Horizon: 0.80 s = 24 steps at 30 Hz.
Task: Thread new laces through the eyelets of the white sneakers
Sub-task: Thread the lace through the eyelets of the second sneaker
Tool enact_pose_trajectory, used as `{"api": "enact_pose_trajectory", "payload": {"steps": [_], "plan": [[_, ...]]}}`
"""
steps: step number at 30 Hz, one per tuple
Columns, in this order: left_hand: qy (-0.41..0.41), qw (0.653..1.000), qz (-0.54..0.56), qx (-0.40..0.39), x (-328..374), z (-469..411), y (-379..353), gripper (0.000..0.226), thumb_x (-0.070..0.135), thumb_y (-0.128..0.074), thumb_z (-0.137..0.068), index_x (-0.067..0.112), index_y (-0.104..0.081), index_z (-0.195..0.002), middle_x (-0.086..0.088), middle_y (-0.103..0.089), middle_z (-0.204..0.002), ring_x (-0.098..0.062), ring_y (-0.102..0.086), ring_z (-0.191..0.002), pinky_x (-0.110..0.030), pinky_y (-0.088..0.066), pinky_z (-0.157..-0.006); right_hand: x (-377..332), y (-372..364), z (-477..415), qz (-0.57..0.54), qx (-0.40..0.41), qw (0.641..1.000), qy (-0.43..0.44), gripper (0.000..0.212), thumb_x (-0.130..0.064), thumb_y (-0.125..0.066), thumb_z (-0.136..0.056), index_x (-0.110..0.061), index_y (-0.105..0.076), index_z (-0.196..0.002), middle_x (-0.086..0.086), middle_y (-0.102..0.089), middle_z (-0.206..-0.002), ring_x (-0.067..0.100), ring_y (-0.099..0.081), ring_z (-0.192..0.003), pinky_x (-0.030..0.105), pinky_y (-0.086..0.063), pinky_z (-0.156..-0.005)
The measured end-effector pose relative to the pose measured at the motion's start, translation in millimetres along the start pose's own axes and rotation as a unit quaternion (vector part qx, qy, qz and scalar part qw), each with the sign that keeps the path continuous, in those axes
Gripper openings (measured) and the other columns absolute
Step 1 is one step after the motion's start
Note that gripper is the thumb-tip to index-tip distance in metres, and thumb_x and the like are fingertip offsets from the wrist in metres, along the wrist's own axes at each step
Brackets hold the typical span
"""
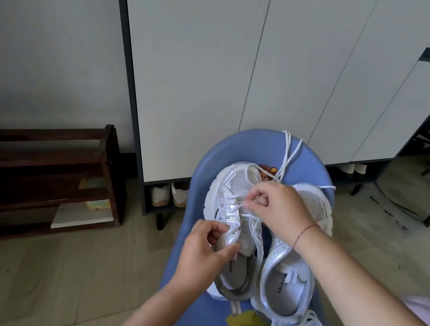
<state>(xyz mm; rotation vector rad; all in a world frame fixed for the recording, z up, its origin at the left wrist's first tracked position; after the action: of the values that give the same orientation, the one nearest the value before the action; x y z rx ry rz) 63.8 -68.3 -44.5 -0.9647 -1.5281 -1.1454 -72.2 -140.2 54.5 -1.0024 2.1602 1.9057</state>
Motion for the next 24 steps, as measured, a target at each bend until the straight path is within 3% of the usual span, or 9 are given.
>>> {"api": "enact_pose_trajectory", "payload": {"steps": [2, 4, 7, 12, 17, 21, 24], "plan": [[0.002, 1.000, 0.002, -0.002, -1.1, -0.1, 0.9, 0.030, 0.018, -0.081, -0.074, 0.023, -0.061, -0.095, 0.003, -0.058, -0.099, -0.001, -0.054, -0.079, -0.012, -0.044, -0.068, -5.6, -14.9, -1.4, 0.068, -0.040, 0.996, 0.042, 0.003, -0.030, -0.065, -0.086, -0.028, -0.065, -0.087, -0.015, -0.046, -0.072, 0.006, -0.051, -0.074, 0.028, -0.045, -0.072], [0.002, 1.000, 0.001, -0.004, -1.0, -0.6, 1.4, 0.030, 0.018, -0.081, -0.074, 0.023, -0.060, -0.094, 0.004, -0.058, -0.099, 0.001, -0.054, -0.079, -0.012, -0.044, -0.069, -8.2, -22.3, -4.3, 0.123, -0.050, 0.989, 0.060, 0.010, -0.031, -0.060, -0.088, -0.027, -0.065, -0.096, -0.013, -0.051, -0.089, 0.013, -0.055, -0.092, 0.030, -0.045, -0.078], [-0.003, 1.000, -0.002, -0.005, 0.6, -1.0, 0.7, 0.029, 0.017, -0.080, -0.074, 0.024, -0.059, -0.092, 0.003, -0.058, -0.098, 0.003, -0.052, -0.078, -0.010, -0.043, -0.068, -13.2, -24.5, -9.8, 0.170, -0.037, 0.980, 0.096, 0.013, -0.029, -0.058, -0.090, -0.022, -0.064, -0.099, -0.006, -0.057, -0.103, 0.017, -0.053, -0.102, 0.030, -0.041, -0.080], [-0.005, 1.000, -0.010, -0.009, 1.4, -1.5, 0.5, 0.028, 0.017, -0.080, -0.075, 0.023, -0.059, -0.092, 0.002, -0.057, -0.099, 0.005, -0.052, -0.075, -0.008, -0.042, -0.066, -13.6, -29.5, -14.8, 0.201, -0.051, 0.972, 0.114, 0.014, -0.031, -0.057, -0.091, -0.020, -0.063, -0.097, -0.004, -0.057, -0.105, 0.019, -0.052, -0.105, 0.027, -0.035, -0.085], [-0.008, 1.000, -0.013, -0.011, 1.6, -1.1, -0.1, 0.028, 0.017, -0.080, -0.075, 0.022, -0.059, -0.093, 0.001, -0.057, -0.098, 0.005, -0.052, -0.074, -0.008, -0.042, -0.066, -13.1, -34.6, -14.3, 0.279, -0.069, 0.945, 0.154, 0.021, -0.030, -0.043, -0.099, -0.017, -0.054, -0.112, 0.001, -0.052, -0.117, 0.019, -0.050, -0.112, 0.030, -0.033, -0.096], [-0.012, 1.000, -0.012, -0.012, 2.7, -0.3, 0.1, 0.029, 0.017, -0.080, -0.076, 0.025, -0.058, -0.091, 0.002, -0.056, -0.097, 0.004, -0.051, -0.075, -0.008, -0.041, -0.067, -18.2, -16.1, -23.6, 0.267, 0.012, 0.949, 0.170, 0.016, -0.022, -0.045, -0.098, -0.012, -0.056, -0.104, 0.007, -0.054, -0.107, 0.027, -0.054, -0.102, 0.035, -0.035, -0.088], [-0.010, 1.000, -0.013, -0.010, 2.8, 0.3, 1.0, 0.030, 0.017, -0.080, -0.075, 0.027, -0.056, -0.090, 0.002, -0.056, -0.097, 0.005, -0.050, -0.075, -0.008, -0.041, -0.066, -6.8, 8.3, -35.5, 0.234, 0.082, 0.964, 0.091, 0.015, -0.021, -0.047, -0.096, -0.010, -0.057, -0.098, 0.009, -0.056, -0.102, 0.029, -0.055, -0.097, 0.036, -0.035, -0.085]]}}
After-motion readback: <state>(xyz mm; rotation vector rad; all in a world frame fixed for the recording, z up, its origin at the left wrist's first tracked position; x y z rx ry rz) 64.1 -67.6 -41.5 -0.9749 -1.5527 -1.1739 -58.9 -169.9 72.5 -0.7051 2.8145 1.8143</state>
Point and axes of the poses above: each hand's wrist, its own z-axis away from the middle knuckle, its own y-axis out of the back of the hand, x = y × z, the point moved 4 cm from there along -z, towards the middle knuckle
